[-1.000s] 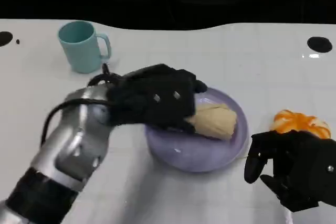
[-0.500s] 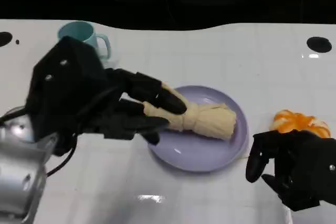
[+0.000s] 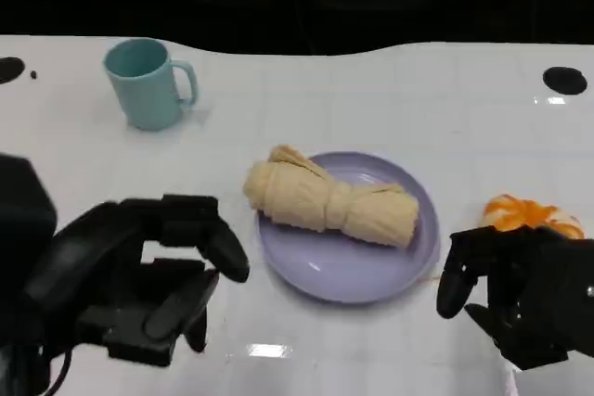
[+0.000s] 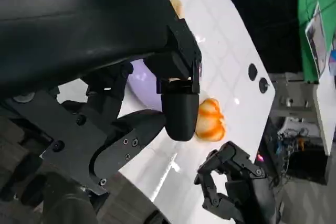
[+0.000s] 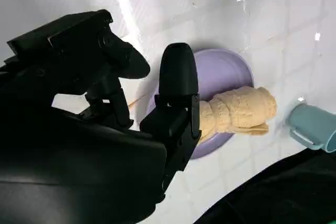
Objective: Grasp the towel on the left side of the plate with the left hand and place it into the plate.
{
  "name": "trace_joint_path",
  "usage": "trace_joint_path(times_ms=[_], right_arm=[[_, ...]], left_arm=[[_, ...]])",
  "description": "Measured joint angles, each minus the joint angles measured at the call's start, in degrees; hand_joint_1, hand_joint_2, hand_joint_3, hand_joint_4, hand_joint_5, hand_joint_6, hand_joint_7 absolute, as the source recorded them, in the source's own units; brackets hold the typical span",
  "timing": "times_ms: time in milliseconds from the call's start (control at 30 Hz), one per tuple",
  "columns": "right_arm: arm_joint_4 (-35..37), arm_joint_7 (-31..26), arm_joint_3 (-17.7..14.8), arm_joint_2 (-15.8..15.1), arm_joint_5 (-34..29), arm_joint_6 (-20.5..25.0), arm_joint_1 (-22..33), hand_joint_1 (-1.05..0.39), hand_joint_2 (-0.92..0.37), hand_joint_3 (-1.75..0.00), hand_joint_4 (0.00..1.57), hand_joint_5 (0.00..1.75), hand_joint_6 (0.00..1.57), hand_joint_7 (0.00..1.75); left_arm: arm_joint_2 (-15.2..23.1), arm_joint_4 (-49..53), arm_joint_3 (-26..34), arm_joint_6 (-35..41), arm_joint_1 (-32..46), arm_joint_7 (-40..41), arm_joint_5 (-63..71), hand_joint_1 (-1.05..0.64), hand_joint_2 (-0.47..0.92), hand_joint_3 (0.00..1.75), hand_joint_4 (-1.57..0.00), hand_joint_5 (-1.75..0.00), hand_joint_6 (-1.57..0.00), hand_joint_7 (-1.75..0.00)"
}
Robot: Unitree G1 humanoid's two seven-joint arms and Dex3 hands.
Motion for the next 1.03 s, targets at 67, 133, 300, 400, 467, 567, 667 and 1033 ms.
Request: trace_joint_path(times_ms=[67, 133, 300, 400, 467, 567, 667, 1033], right_arm=[[0.04, 0.05, -0.11, -0.01, 0.04, -0.06, 0.0, 0.0, -0.6, -1.02, 0.7, 1.72, 0.68, 1.42], [0.14, 0.12, -0.36, -0.02, 0.11, -0.26, 0.0, 0.0, -0.6, -1.03, 0.71, 1.72, 0.69, 1.41], [0.37, 0.27, -1.0, -0.07, 0.5, -1.02, 0.01, 0.0, -0.6, -1.03, 0.7, 1.72, 0.69, 1.41], [0.82, 0.56, -1.39, -0.11, 1.01, -1.66, 0.15, 0.0, -0.6, -1.03, 0.71, 1.72, 0.69, 1.41], [1.48, 0.62, -1.87, -0.15, 1.21, -2.56, 0.45, 0.0, -0.6, -1.03, 0.7, 1.71, 0.69, 1.4], [1.91, 0.65, -2.28, -0.65, 1.2, -3.12, 0.86, 0.01, -0.6, -1.03, 0.71, 1.71, 0.69, 1.4], [2.12, 0.66, -2.51, -0.89, 1.16, -3.47, 0.88, 0.0, -0.6, -1.02, 0.71, 1.71, 0.7, 1.4], [2.06, 0.66, -2.54, -1.21, 1.01, -3.31, 0.91, 0.01, -0.62, -0.99, 0.7, 1.73, 0.69, 1.42]], left_arm=[[0.03, -0.92, 0.16, 0.06, 1.99, 0.87, -1.4, -0.12, 0.46, 1.39, -0.85, -1.75, -0.77, -1.57], [0.04, -1.51, 0.26, 0.11, 3.44, 1.72, -2.58, -0.11, 0.47, 1.36, -0.85, -1.75, -0.78, -1.55], [-0.82, -1.54, 0.37, 0.81, 6.2, 4.57, -5.8, -0.15, 0.53, 1.26, -0.83, -1.75, -0.76, -1.54], [-2.14, 0.39, 0.46, 1.05, 7.1, 5.26, -8.47, -0.2, 0.57, 1.17, -0.81, -1.75, -0.75, -1.58], [-3.21, 2.18, 0.87, 2.29, 7.13, 5.99, -10.87, -0.22, 0.58, 1.14, -0.81, -1.75, -0.74, -1.61], [-3.58, 3.69, 1.13, 2.86, 6.98, 7.13, -12.88, -0.23, 0.59, 1.12, -0.81, -1.75, -0.73, -1.61], [-3.34, 4.74, 1.04, 2.8, 6.62, 7.81, -13.59, -0.23, 0.6, 1.12, -0.81, -1.75, -0.73, -1.61], [-0.52, 6.54, -0.99, 0.85, 5.08, 8.83, -13.56, -0.19, 0.56, 1.2, -0.81, -1.75, -0.77, -1.56]])
